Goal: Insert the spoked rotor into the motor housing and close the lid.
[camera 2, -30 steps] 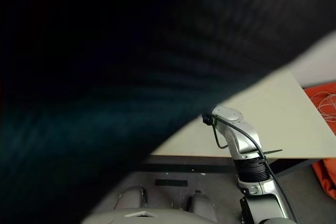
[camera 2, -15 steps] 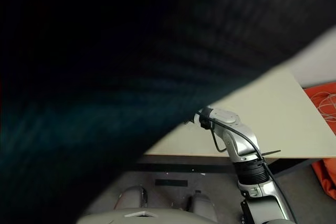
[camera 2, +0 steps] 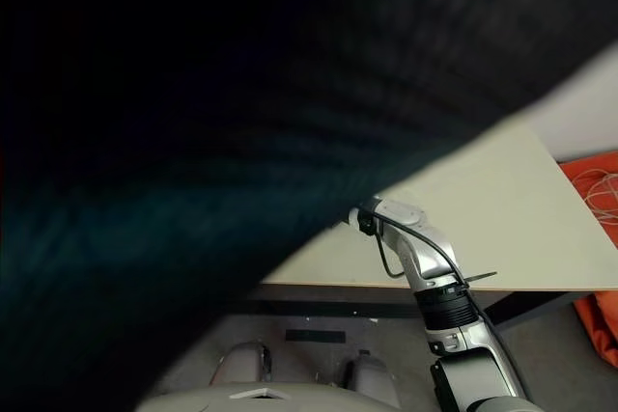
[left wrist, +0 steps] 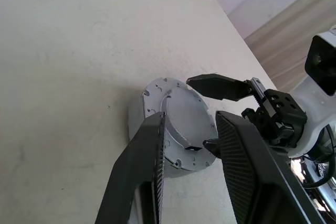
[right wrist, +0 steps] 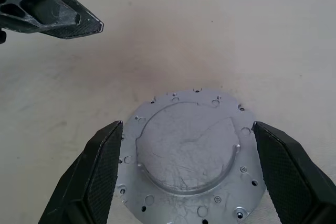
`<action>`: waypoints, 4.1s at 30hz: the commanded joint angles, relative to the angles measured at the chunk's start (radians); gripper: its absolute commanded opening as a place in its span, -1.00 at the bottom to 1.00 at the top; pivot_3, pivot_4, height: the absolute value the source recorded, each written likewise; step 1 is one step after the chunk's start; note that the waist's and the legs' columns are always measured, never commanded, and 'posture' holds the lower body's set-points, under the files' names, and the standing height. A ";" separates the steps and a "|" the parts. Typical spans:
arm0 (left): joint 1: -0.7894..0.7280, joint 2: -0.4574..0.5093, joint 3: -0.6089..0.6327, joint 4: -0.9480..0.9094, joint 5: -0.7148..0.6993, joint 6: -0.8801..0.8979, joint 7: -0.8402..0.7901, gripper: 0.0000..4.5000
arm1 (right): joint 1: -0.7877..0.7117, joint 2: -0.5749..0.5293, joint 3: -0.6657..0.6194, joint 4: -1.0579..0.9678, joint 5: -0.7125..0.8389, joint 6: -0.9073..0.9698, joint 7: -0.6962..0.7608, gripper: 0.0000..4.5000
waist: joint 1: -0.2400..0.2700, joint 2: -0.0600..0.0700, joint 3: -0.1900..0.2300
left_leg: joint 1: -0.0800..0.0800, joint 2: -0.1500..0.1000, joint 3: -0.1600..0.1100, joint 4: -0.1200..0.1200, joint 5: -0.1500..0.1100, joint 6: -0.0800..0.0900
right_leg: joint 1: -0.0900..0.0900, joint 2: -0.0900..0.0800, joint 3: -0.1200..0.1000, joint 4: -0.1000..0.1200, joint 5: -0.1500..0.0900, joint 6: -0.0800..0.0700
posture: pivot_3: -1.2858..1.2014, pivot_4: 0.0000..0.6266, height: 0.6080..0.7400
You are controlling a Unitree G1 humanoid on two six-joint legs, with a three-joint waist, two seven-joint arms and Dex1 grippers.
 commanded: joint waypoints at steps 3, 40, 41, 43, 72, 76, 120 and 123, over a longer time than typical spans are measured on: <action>-0.006 0.013 0.021 -0.032 -0.009 -0.006 -0.003 -0.27 | -0.024 0.015 0.005 0.007 -0.005 -0.037 0.009 0.98 | 0.000 0.000 0.000 | 0.000 0.000 0.000 0.000 0.000 0.000 | 0.000 0.000 0.000 0.000 0.000 0.000 | 0.03 -1.00 1.00; -0.017 0.024 0.037 -0.015 0.002 -0.034 -0.003 -0.27 | 0.002 0.002 0.045 0.063 -0.126 -0.153 0.018 0.39 | 0.000 0.000 0.000 | 0.001 0.000 0.000 0.002 0.000 0.000 | 0.001 0.000 0.000 0.001 -0.002 -0.004 | 0.03 -1.00 1.00; -0.017 0.024 0.037 -0.015 0.002 -0.034 -0.003 -0.27 | 0.004 0.001 0.044 0.061 -0.126 -0.153 0.019 0.39 | 0.000 0.000 0.000 | 0.001 0.000 0.000 0.002 0.000 0.000 | 0.001 0.000 0.000 0.001 -0.002 -0.004 | 0.03 -1.00 1.00; -0.017 0.025 0.037 -0.015 0.002 -0.033 -0.004 -0.27 | 0.007 -0.012 0.044 0.052 -0.126 -0.153 0.031 0.39 | 0.001 0.000 0.000 | 0.001 0.000 0.000 0.002 0.000 0.000 | 0.001 0.000 0.000 0.001 -0.002 -0.004 | 0.03 -1.00 1.00; -0.020 -0.051 0.050 -0.023 -0.039 0.034 0.057 -0.27 | 0.007 -0.070 0.107 0.181 -0.209 -0.202 0.013 0.39 | 0.006 0.000 0.000 | 0.019 0.000 0.001 0.002 -0.002 0.003 | 0.018 -0.001 0.001 0.001 -0.006 0.002 | 0.03 -1.00 1.00; -0.008 -0.091 0.019 -0.020 -0.031 0.081 0.082 -0.27 | -0.001 -0.068 0.098 0.164 -0.193 -0.184 0.019 0.39 | 0.006 0.000 0.000 | 0.018 0.000 0.001 0.001 -0.001 0.003 | 0.017 -0.001 0.001 0.001 -0.003 -0.003 | 0.03 -1.00 1.00; -0.160 -0.229 0.069 0.145 0.092 -0.012 0.183 0.99 | -0.005 -0.062 0.082 0.114 -0.183 -0.157 0.008 0.39 | 0.004 0.000 0.001 | 0.015 0.000 0.003 -0.007 -0.001 0.002 | 0.015 -0.001 0.001 -0.009 -0.003 -0.003 | 0.03 -1.00 1.00; -0.159 -0.250 0.066 0.118 0.064 0.016 0.169 0.99 | -0.006 -0.060 0.083 0.114 -0.183 -0.158 0.007 0.39 | 0.003 0.000 0.001 | 0.015 0.000 0.003 -0.007 -0.001 0.002 | 0.015 -0.001 0.001 -0.010 -0.003 -0.002 | 0.03 -1.00 1.00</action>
